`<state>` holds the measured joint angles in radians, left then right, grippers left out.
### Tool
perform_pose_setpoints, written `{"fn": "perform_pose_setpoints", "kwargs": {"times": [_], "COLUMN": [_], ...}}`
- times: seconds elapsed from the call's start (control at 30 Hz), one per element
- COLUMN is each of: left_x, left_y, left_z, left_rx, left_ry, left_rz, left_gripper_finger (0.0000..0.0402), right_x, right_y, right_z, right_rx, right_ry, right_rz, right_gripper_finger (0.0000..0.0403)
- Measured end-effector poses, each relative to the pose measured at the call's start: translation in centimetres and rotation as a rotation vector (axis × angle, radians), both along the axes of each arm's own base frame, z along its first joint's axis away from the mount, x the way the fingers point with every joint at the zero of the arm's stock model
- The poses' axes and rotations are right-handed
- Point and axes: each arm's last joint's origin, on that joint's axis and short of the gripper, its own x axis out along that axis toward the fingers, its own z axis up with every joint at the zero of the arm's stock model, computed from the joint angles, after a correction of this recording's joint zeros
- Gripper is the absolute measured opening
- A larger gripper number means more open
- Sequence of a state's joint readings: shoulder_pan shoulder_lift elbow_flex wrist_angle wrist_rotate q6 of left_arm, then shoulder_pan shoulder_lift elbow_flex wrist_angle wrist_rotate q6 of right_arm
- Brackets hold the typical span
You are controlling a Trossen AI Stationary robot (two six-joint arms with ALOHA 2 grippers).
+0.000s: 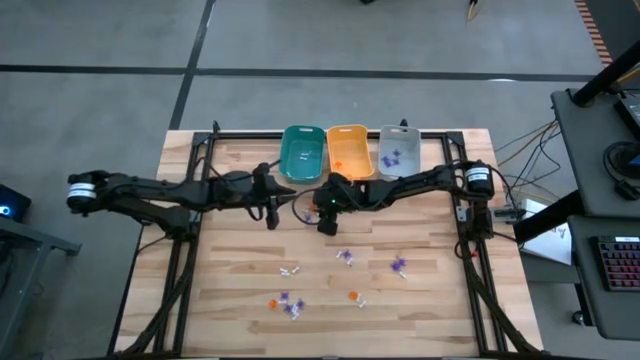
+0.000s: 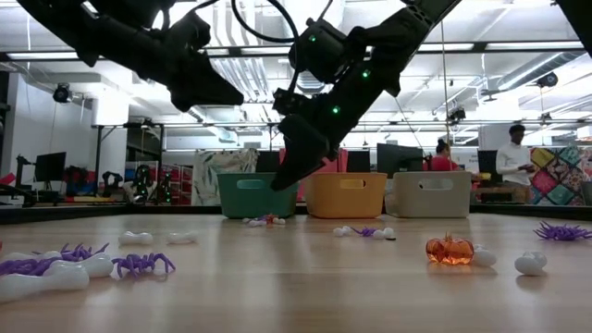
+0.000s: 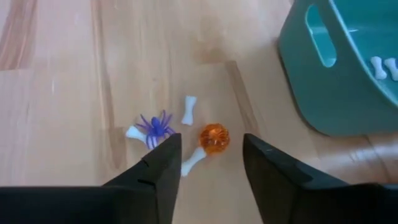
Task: Sort Halloween decoration
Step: Put the orange pumpkin toy into the yellow bin
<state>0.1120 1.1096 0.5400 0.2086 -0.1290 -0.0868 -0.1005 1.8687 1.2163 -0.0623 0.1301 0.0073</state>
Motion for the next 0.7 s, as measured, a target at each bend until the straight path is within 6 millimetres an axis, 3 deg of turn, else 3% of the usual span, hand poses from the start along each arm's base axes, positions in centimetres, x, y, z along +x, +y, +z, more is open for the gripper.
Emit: {"fn": "perform_pose_setpoints", "kwargs": {"times": [0.2, 0.7], "left_x": [0.3, 0.6], "left_y": [0.0, 0.1], "left_z": [-0.1, 0.2], "left_rx": [0.015, 0.078], "left_ry": [-0.007, -0.043], "left_rz": [-0.002, -0.003], "left_gripper_finger": [0.0044, 0.0044], "right_x": [0.1, 0.1], "right_y": [0.0, 0.0], "right_z": [0.0, -1.0], "right_rx": [0.009, 0.007], "right_ry": [-0.040, -0.114], "right_rz": [-0.013, -0.051], "right_gripper_finger": [0.0207, 0.0210]}}
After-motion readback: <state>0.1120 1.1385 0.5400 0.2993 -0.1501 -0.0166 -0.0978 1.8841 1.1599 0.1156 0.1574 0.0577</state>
